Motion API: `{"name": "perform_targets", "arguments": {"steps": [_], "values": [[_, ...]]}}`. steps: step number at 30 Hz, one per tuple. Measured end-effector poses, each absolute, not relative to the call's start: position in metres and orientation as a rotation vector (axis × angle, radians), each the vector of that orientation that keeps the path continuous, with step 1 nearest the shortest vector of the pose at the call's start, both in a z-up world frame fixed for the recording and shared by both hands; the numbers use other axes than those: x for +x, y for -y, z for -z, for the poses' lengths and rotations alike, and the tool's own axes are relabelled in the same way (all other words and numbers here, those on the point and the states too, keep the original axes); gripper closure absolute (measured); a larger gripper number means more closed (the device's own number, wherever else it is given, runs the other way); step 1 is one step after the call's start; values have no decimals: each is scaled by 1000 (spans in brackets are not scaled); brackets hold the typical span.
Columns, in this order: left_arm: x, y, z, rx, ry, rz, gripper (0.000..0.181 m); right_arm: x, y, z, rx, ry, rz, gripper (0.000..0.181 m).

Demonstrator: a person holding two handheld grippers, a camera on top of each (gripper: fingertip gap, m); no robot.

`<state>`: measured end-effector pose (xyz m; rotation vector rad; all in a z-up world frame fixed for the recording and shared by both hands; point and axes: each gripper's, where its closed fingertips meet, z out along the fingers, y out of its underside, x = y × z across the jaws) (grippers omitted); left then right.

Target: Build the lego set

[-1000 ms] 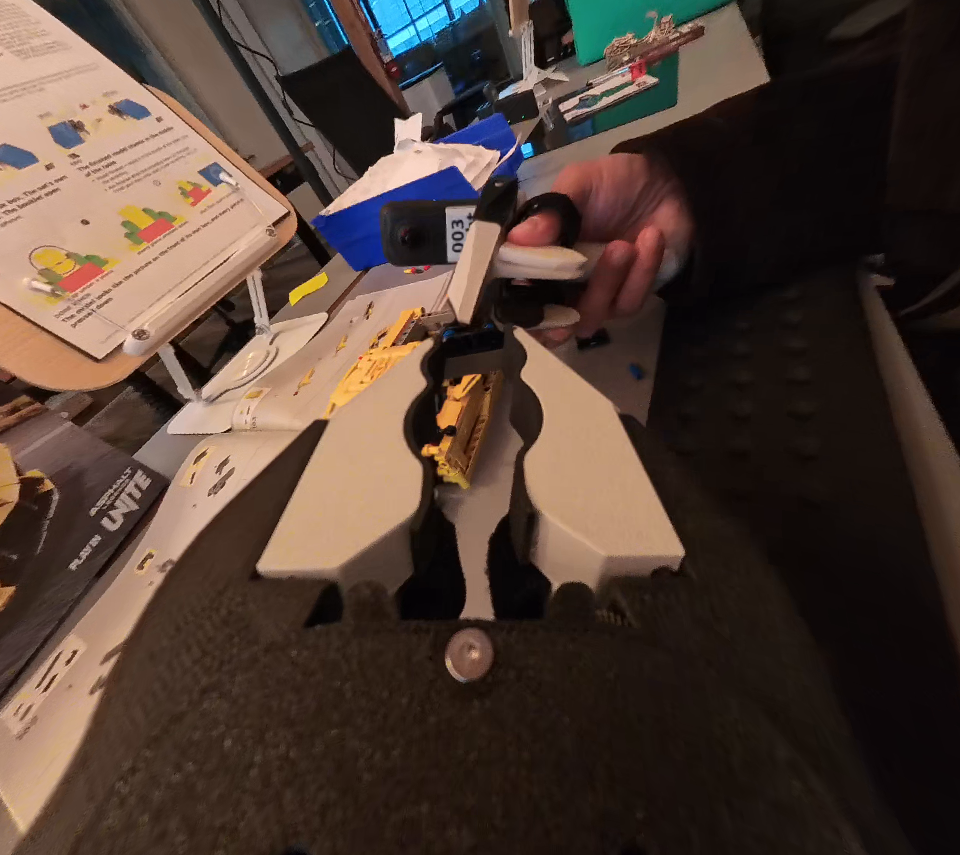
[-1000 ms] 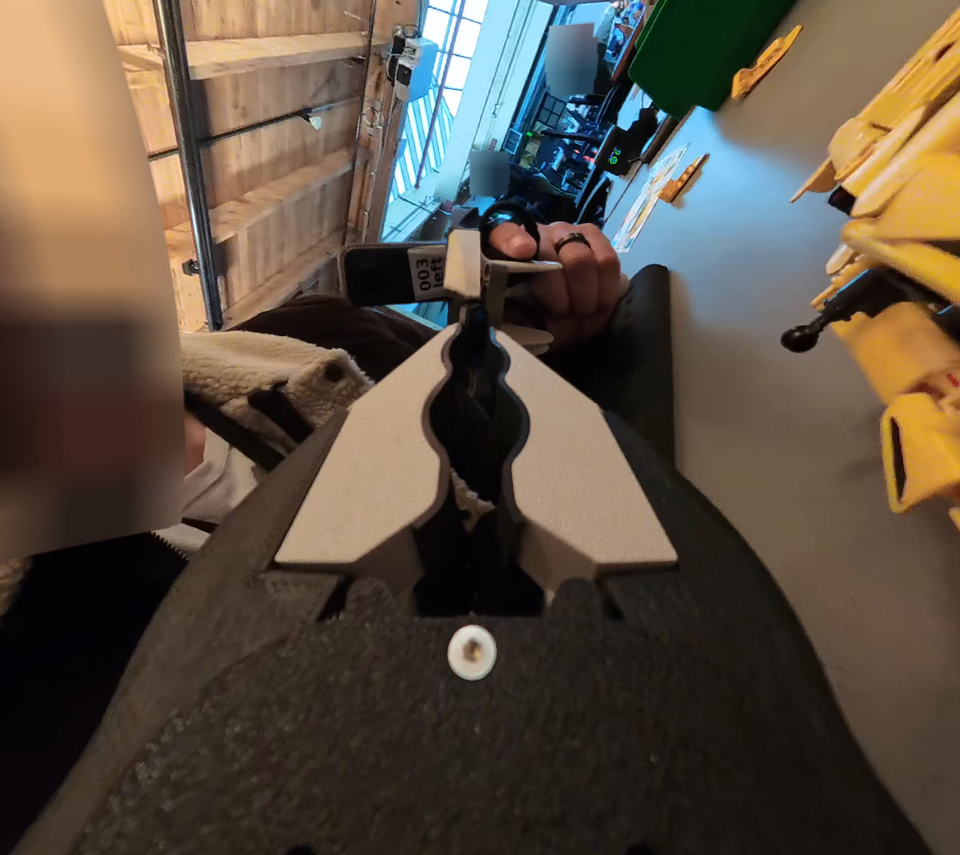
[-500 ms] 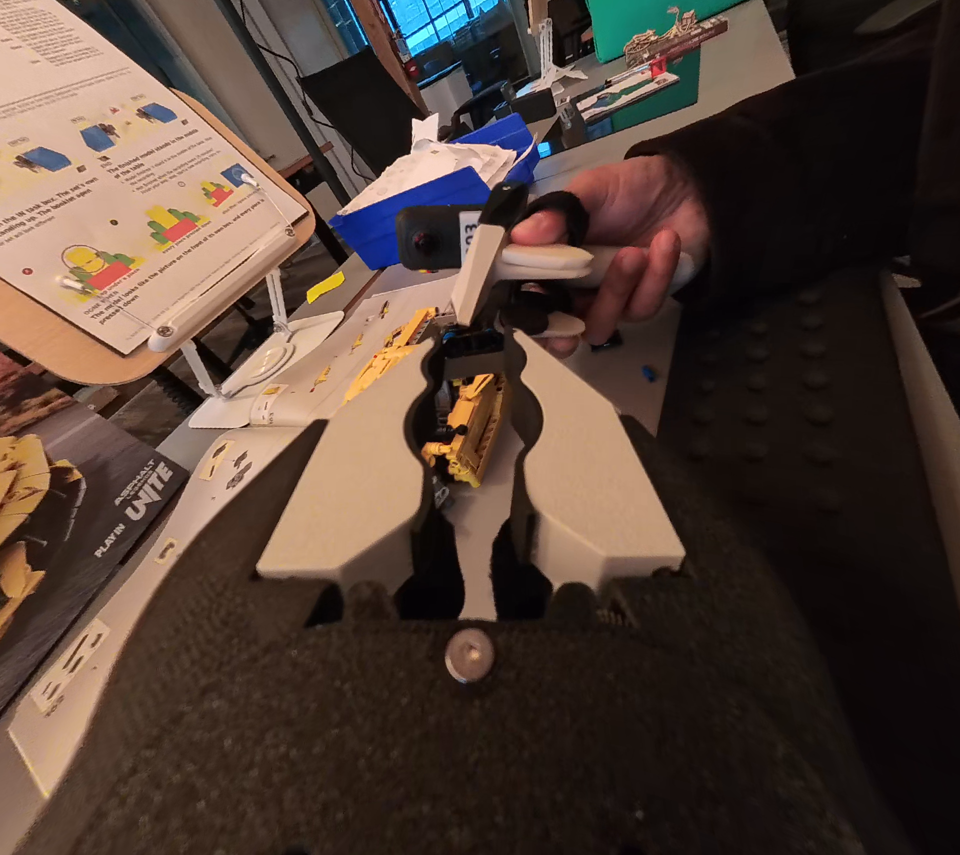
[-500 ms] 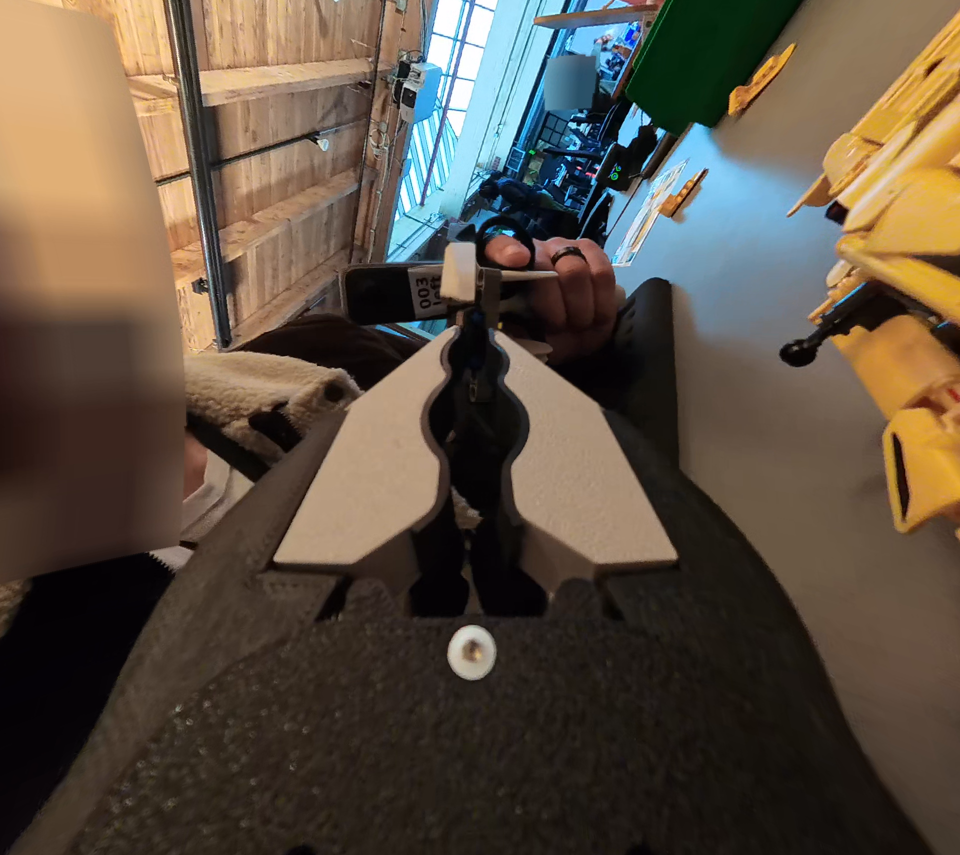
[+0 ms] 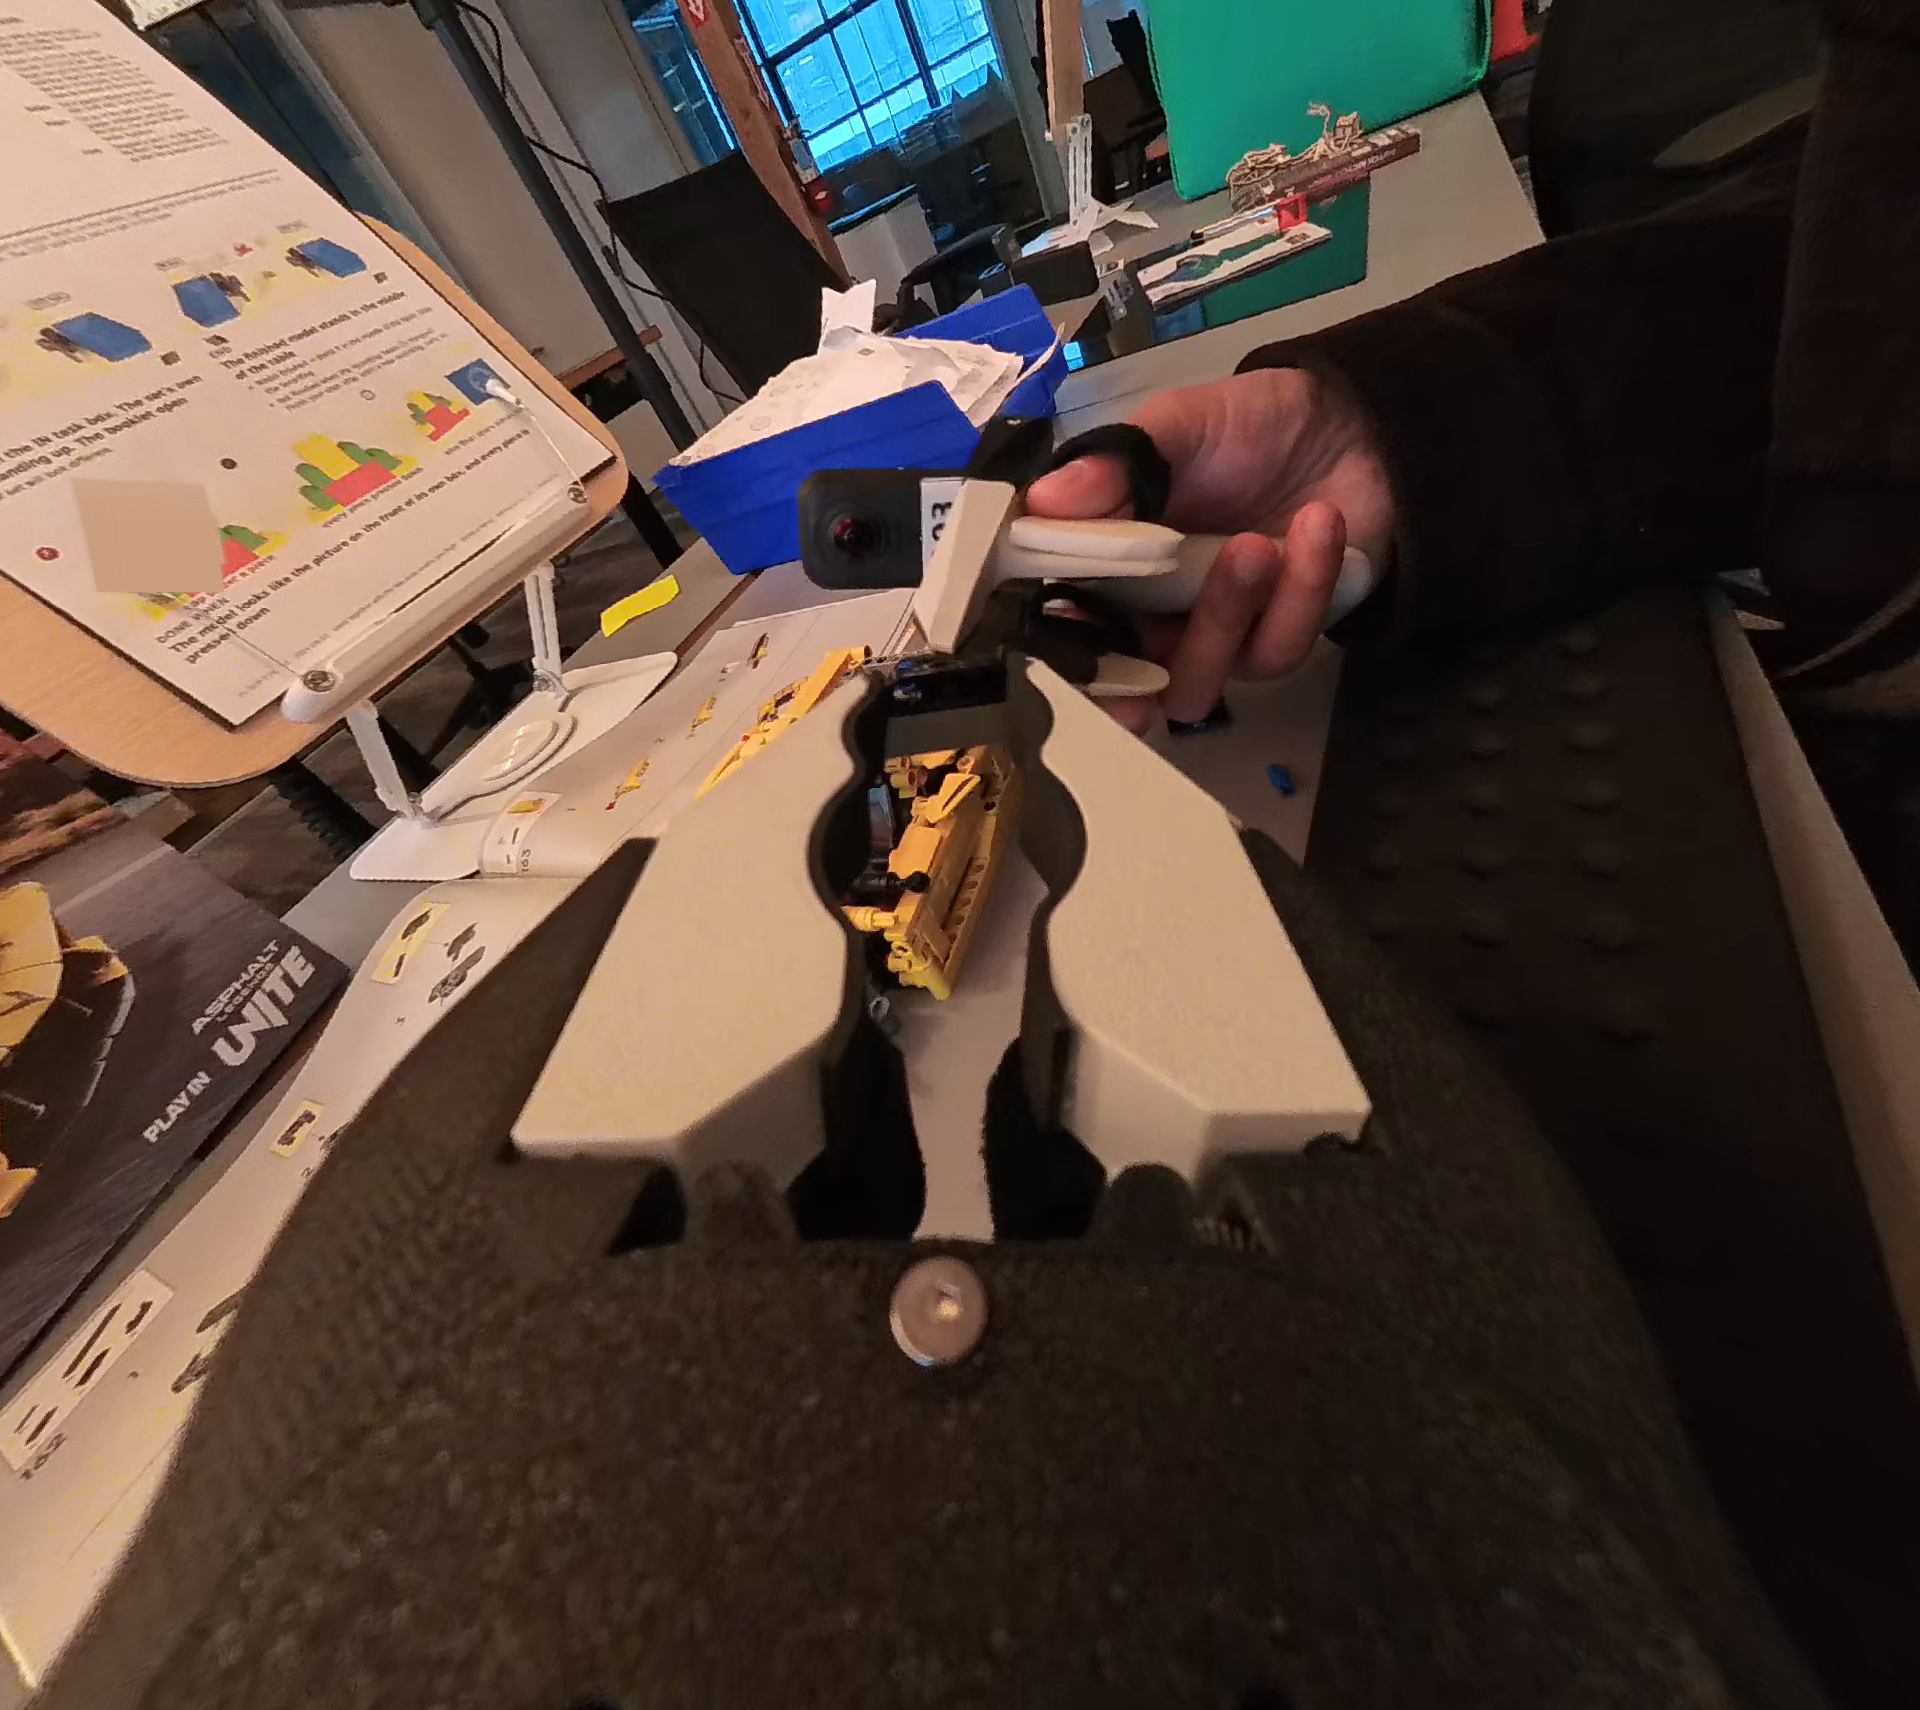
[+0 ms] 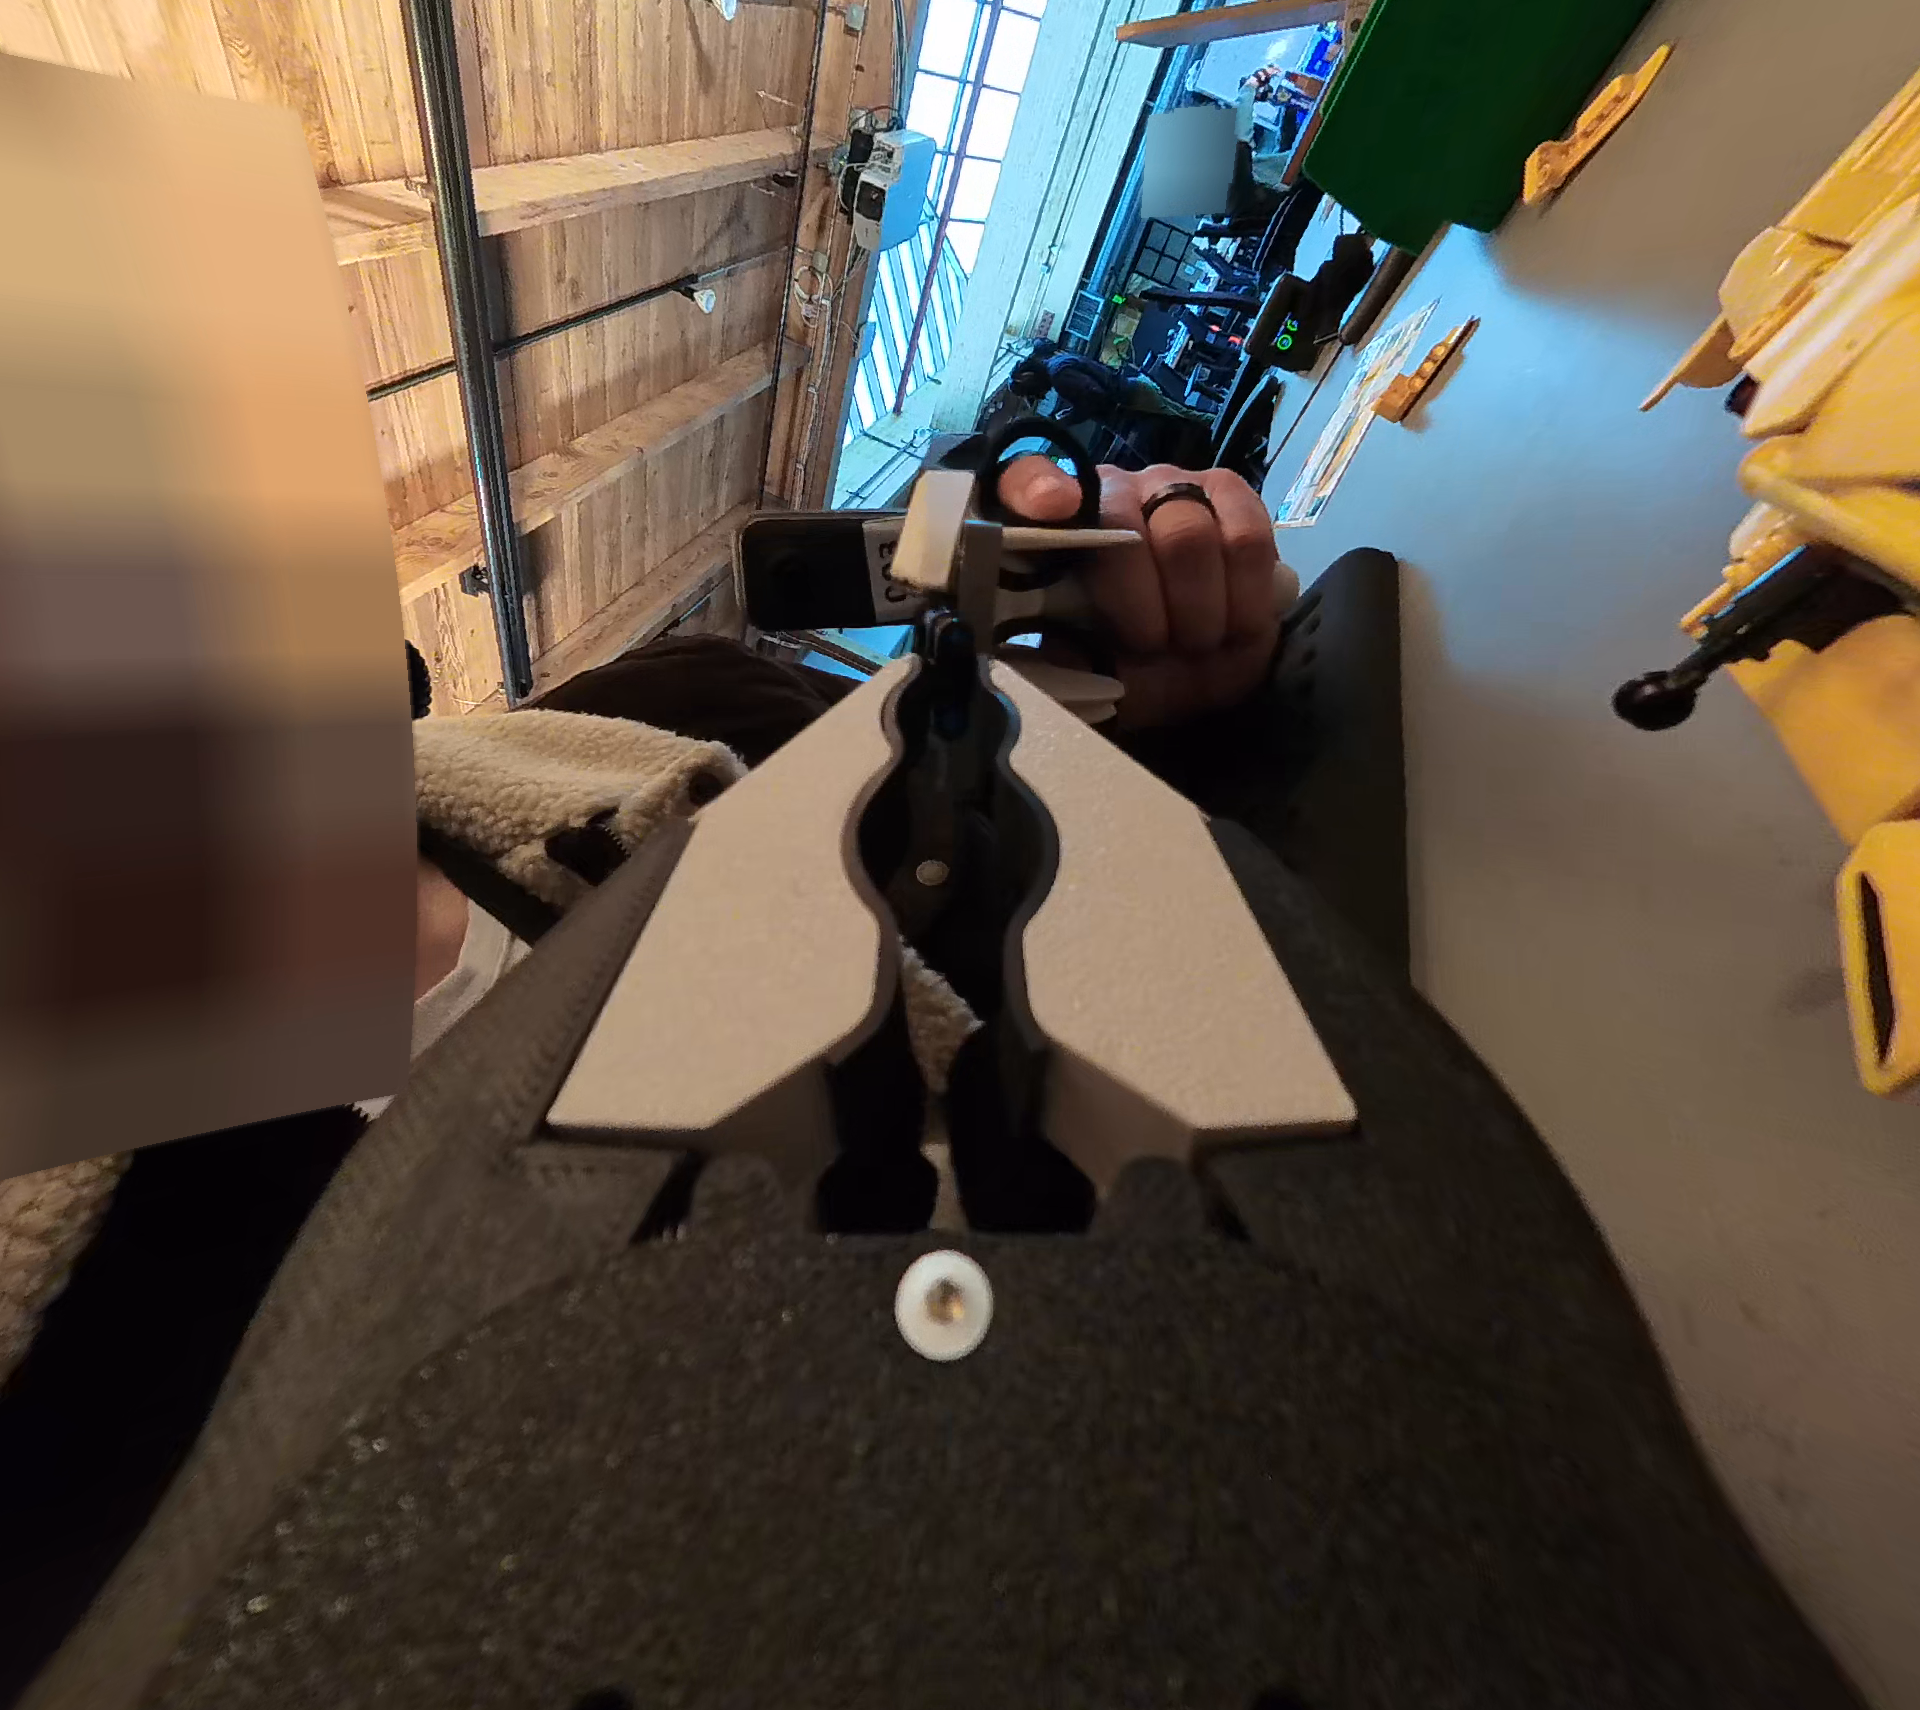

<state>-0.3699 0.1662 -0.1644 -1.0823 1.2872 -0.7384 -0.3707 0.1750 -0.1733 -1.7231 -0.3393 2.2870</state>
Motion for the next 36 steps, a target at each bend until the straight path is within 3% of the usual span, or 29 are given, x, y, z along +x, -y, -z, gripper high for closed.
{"name": "perform_targets", "arguments": {"steps": [10, 20, 28, 36], "values": [[-367, -163, 170, -1042, -1308, 763, 158, -370, -173, 174, -1758, 405, -2193, 174], [-364, -184, 200, -1241, -1346, 678, 159, -366, -193, 201, -1937, 467, -1733, 174], [-365, -175, 180, -1143, -1289, 699, 159, -370, -183, 180, -1801, 415, -1990, 174], [-364, -186, 199, -1294, -1324, 655, 160, -370, -196, 200, -1924, 533, -1532, 174]]}}
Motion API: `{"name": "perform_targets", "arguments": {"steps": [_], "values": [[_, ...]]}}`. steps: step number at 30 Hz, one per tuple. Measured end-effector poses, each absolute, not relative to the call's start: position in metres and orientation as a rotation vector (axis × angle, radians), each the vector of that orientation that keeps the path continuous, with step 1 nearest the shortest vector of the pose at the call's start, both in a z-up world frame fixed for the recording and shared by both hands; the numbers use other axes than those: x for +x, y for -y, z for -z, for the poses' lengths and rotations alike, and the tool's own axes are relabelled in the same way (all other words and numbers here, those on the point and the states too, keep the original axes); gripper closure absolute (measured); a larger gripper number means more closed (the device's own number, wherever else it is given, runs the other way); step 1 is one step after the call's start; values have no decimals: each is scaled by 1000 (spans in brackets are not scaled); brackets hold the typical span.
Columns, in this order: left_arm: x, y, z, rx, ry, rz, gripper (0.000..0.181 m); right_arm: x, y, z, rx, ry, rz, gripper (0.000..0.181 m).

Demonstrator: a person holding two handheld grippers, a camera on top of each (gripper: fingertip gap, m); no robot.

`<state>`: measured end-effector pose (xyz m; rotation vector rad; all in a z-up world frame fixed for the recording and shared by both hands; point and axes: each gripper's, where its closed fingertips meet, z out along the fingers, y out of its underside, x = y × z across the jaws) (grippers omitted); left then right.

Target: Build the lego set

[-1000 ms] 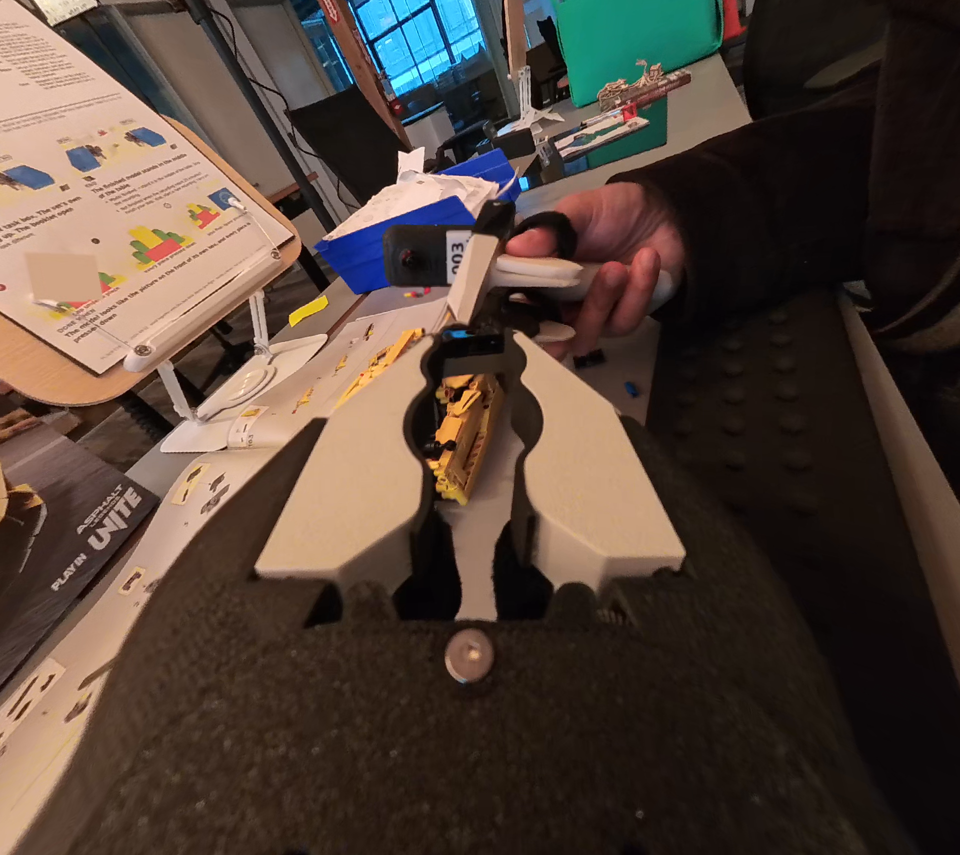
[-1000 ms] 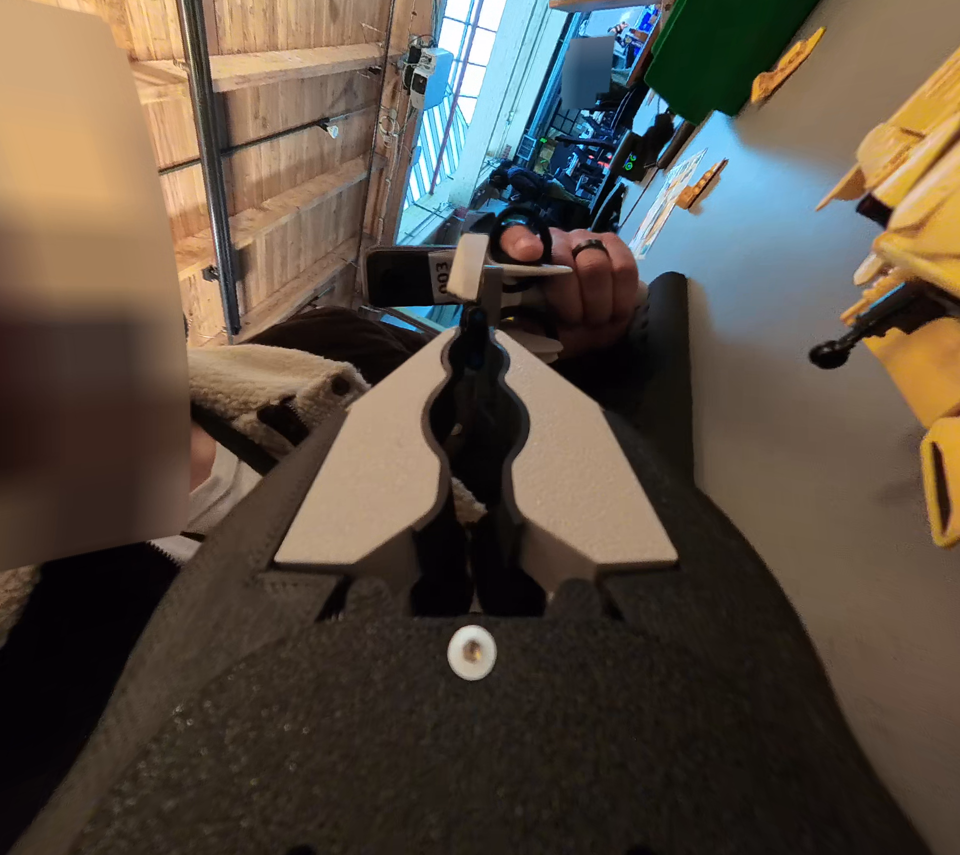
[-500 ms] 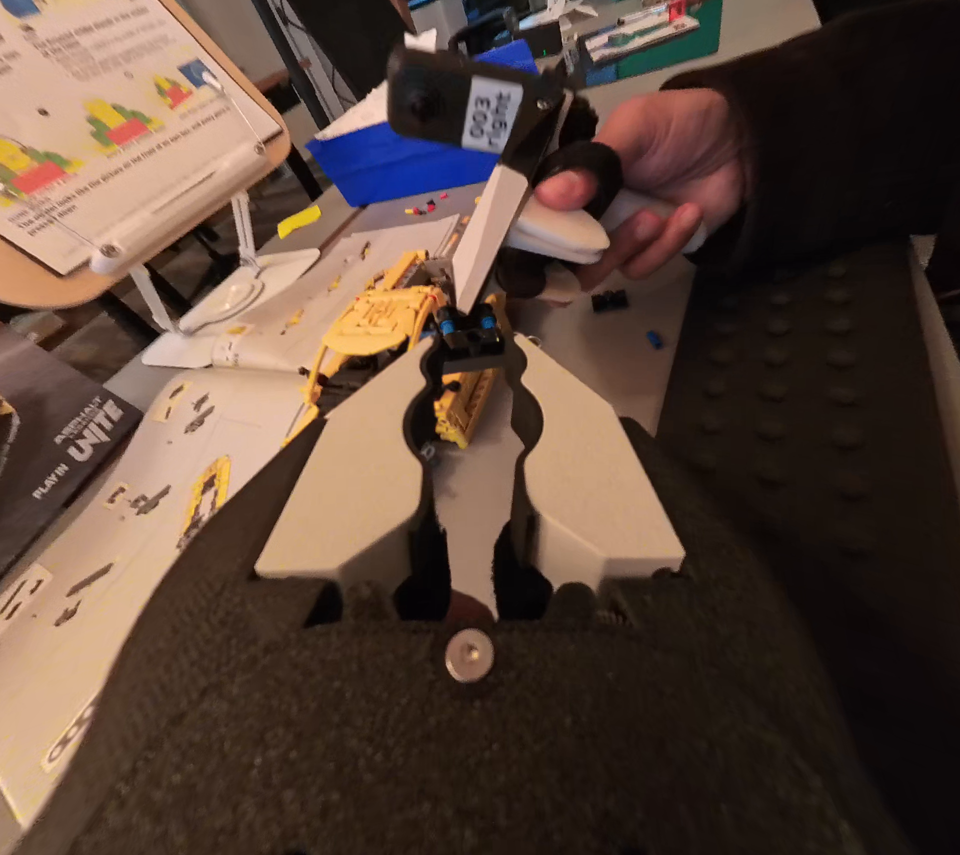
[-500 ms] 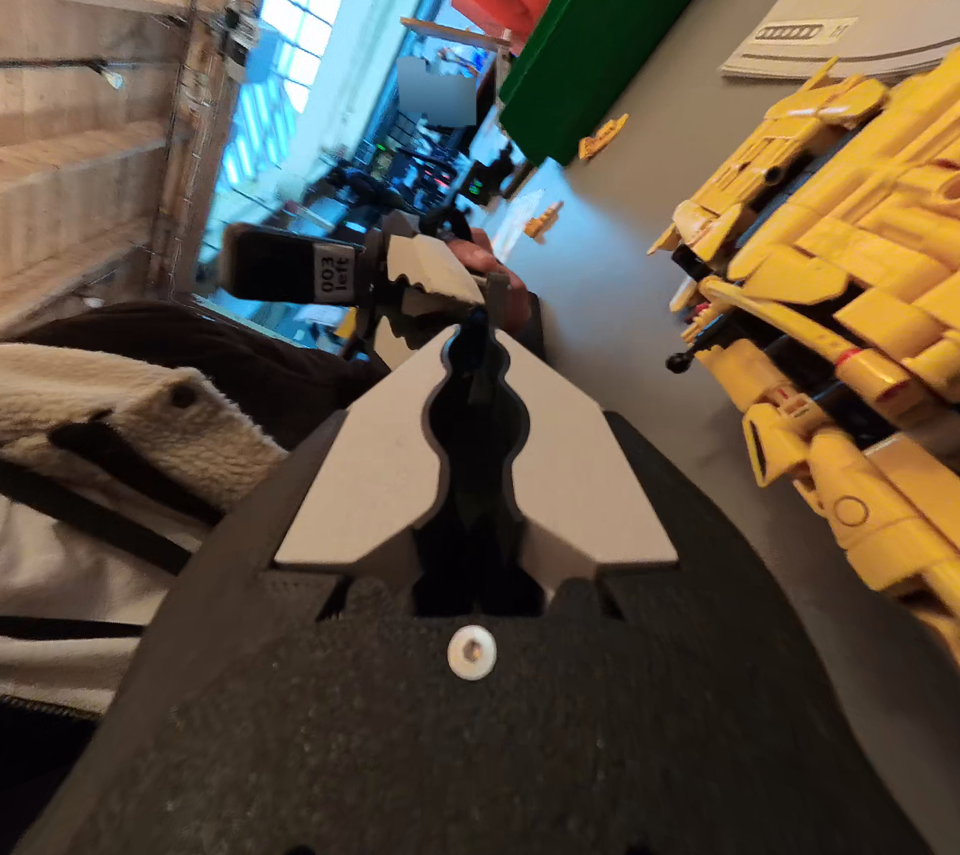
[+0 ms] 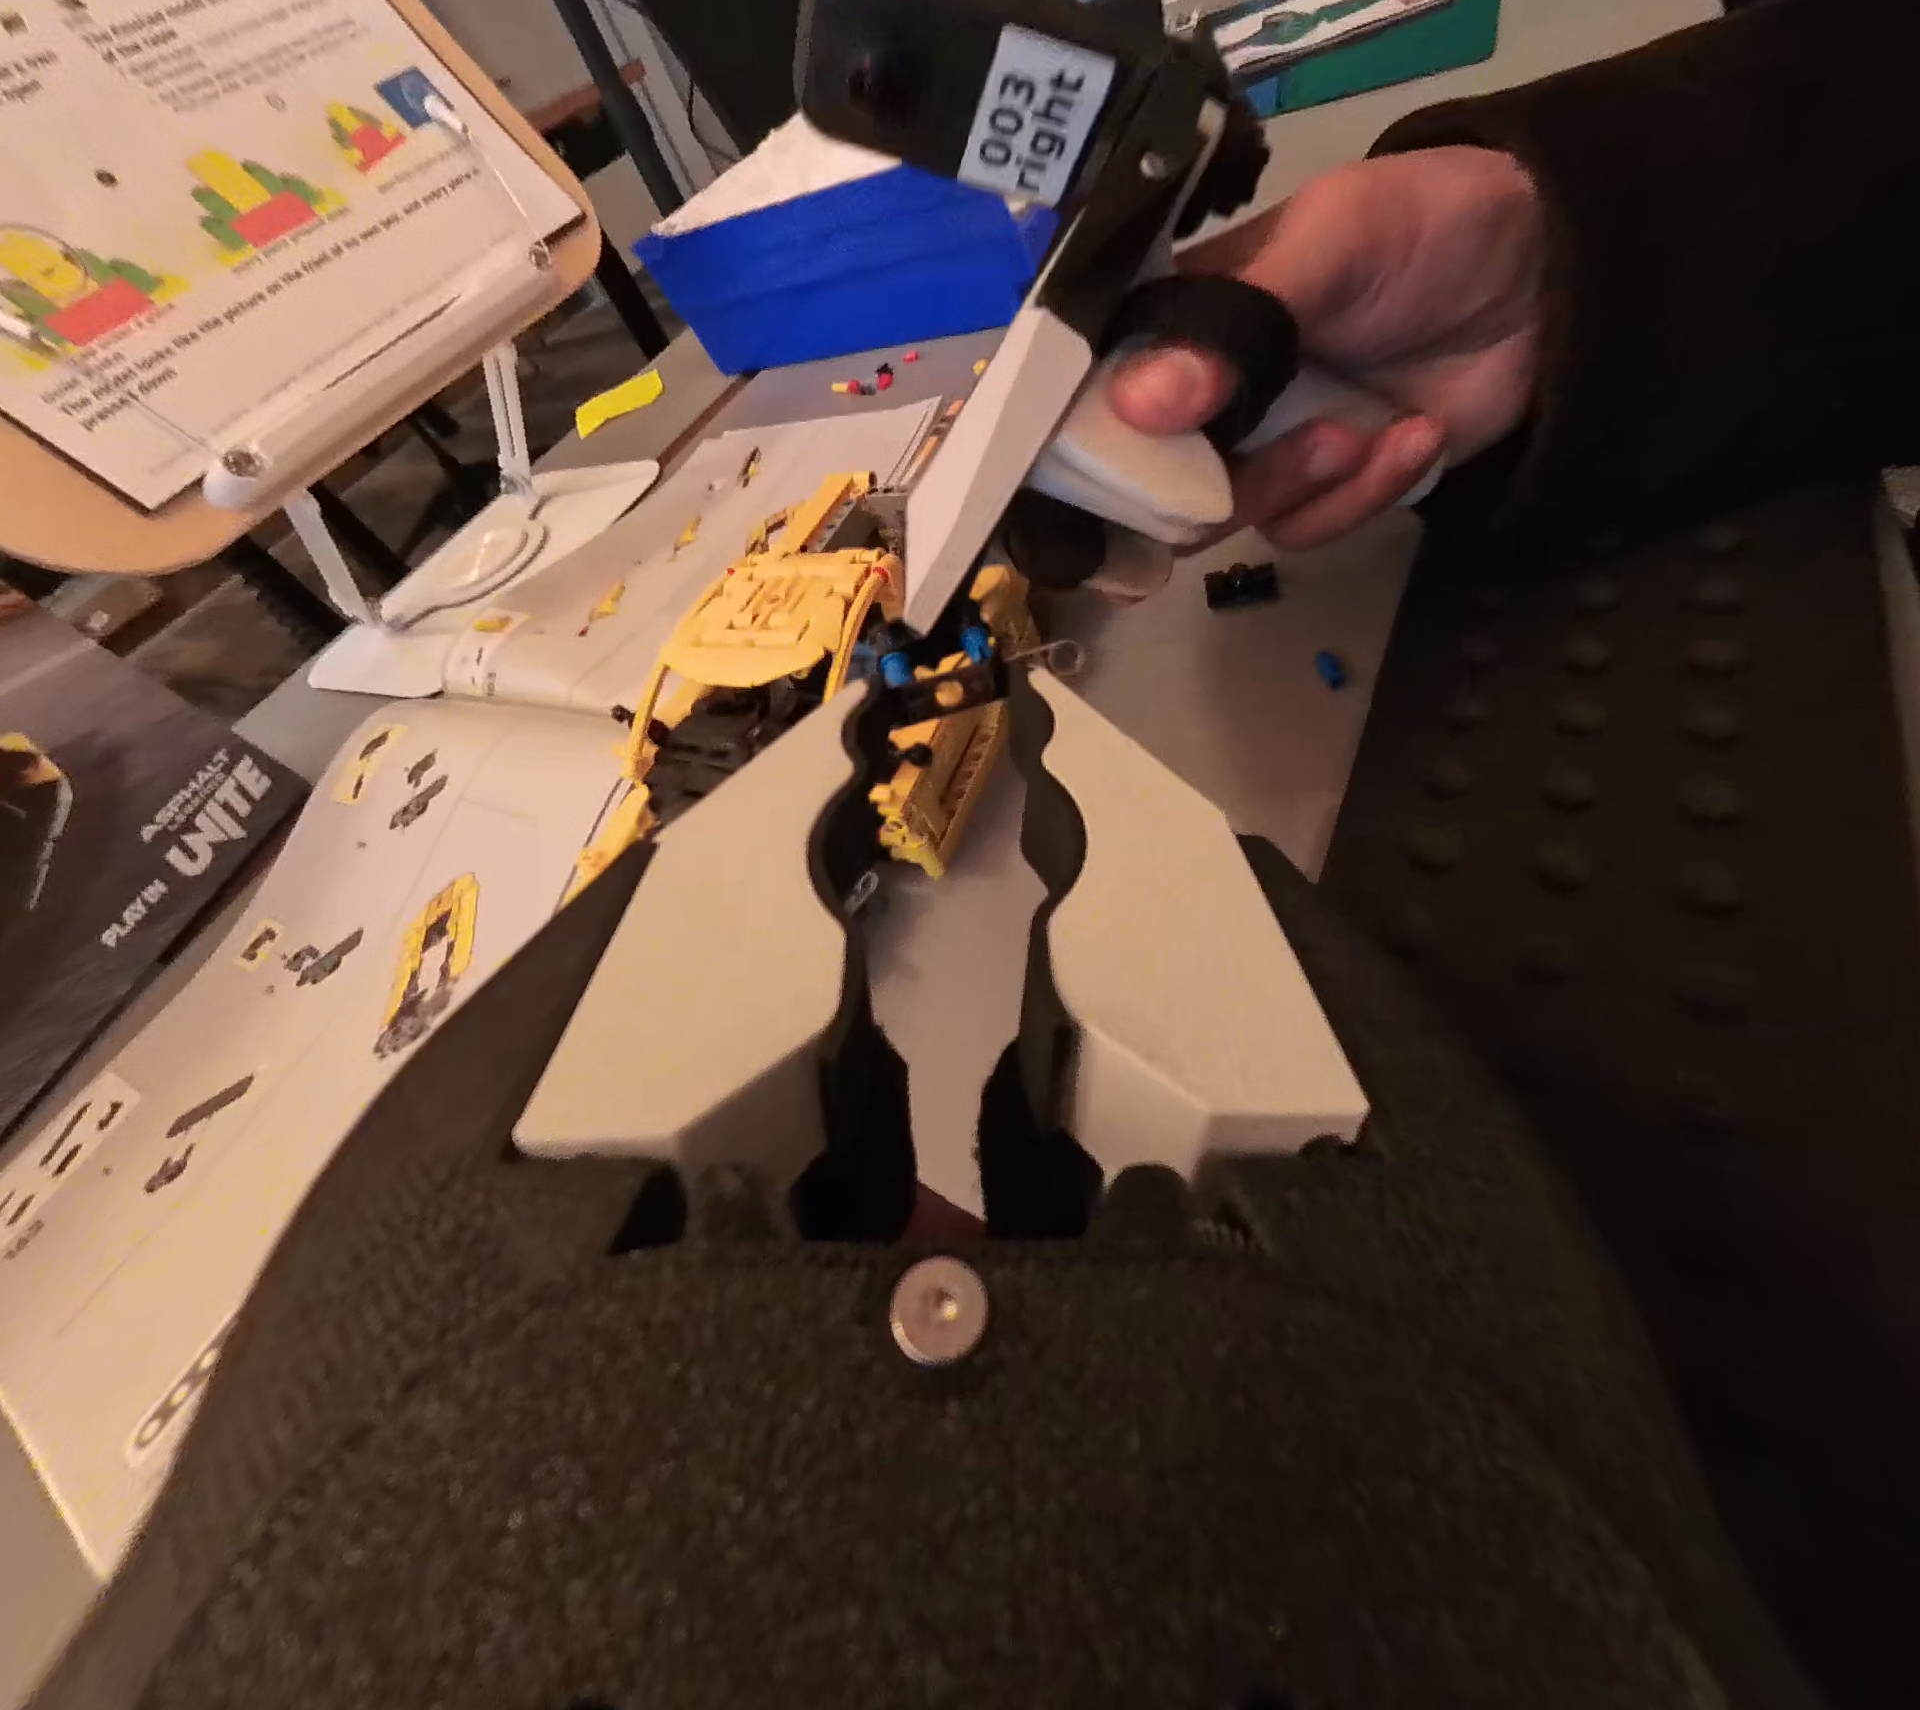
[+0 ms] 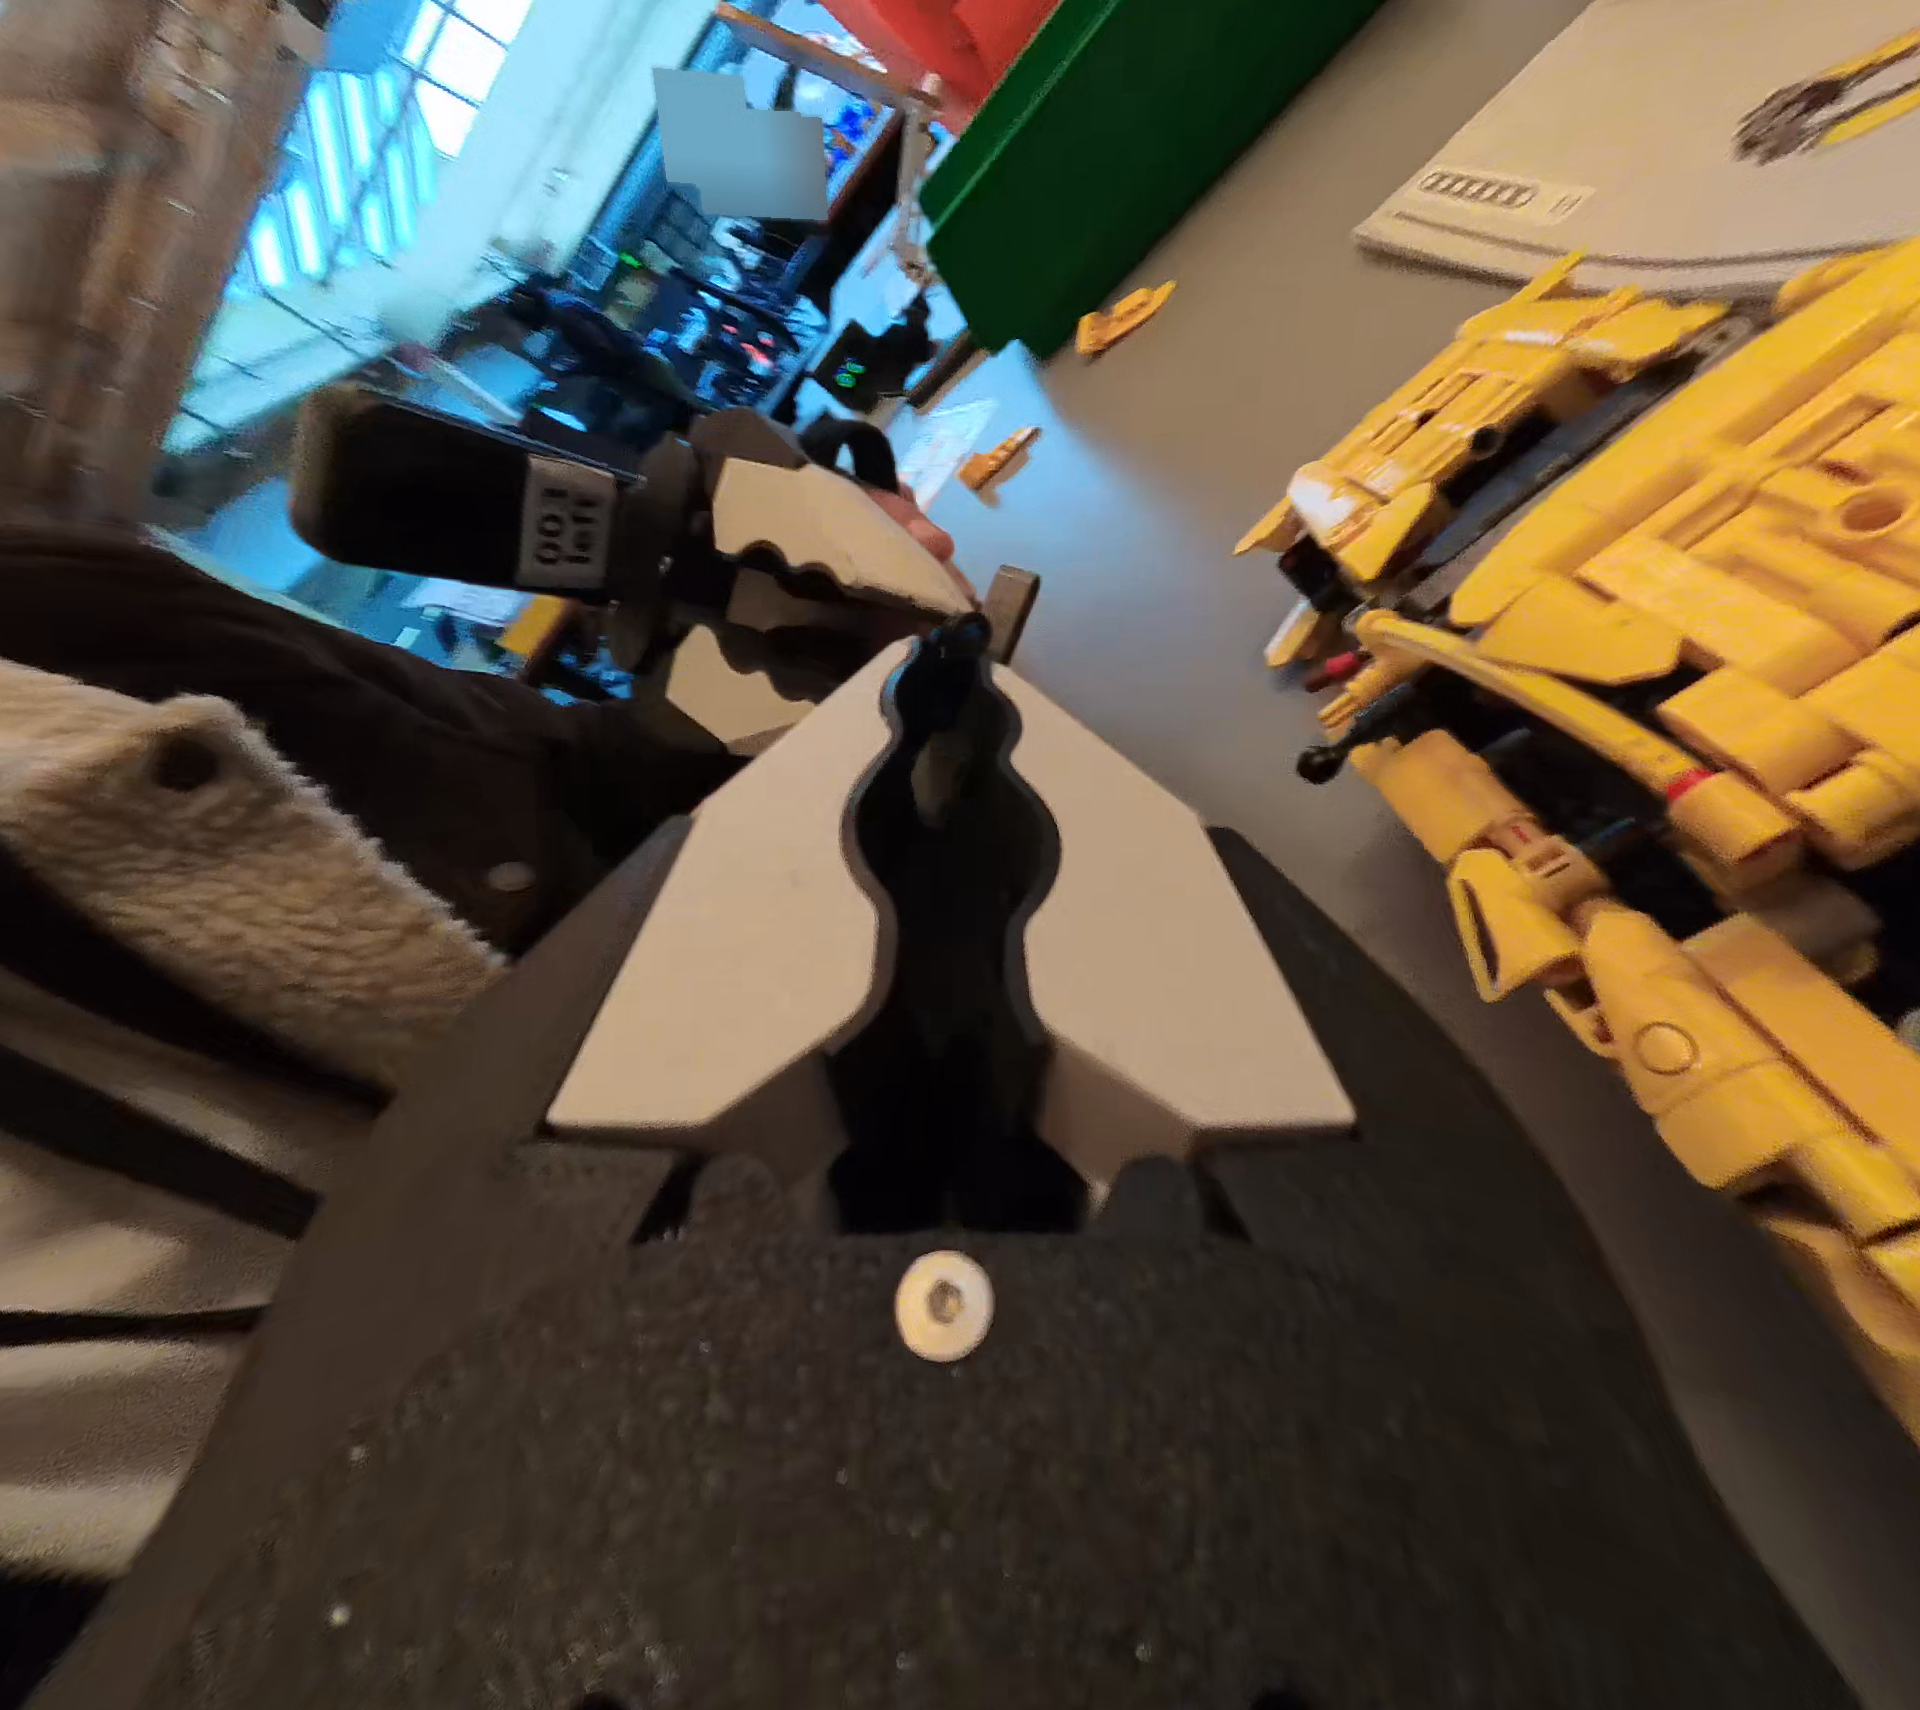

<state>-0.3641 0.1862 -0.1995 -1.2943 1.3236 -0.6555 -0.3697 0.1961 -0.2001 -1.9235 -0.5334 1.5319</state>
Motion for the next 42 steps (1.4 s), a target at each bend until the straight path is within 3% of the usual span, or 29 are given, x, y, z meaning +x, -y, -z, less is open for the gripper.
{"name": "perform_targets", "arguments": {"steps": [8, 23, 28, 42], "values": [[-362, -199, 223, -1465, -1342, 668, 159, -366, -210, 221, -1986, 698, -973, 174], [-365, -184, 185, -1160, -1296, 651, 159, -369, -194, 184, -1801, 226, -2071, 174], [-365, -184, 187, -1186, -1305, 670, 159, -369, -194, 188, -1832, 371, -1857, 173], [-365, -176, 193, -1163, -1368, 668, 159, -370, -184, 197, -1920, 451, -1872, 174]]}}
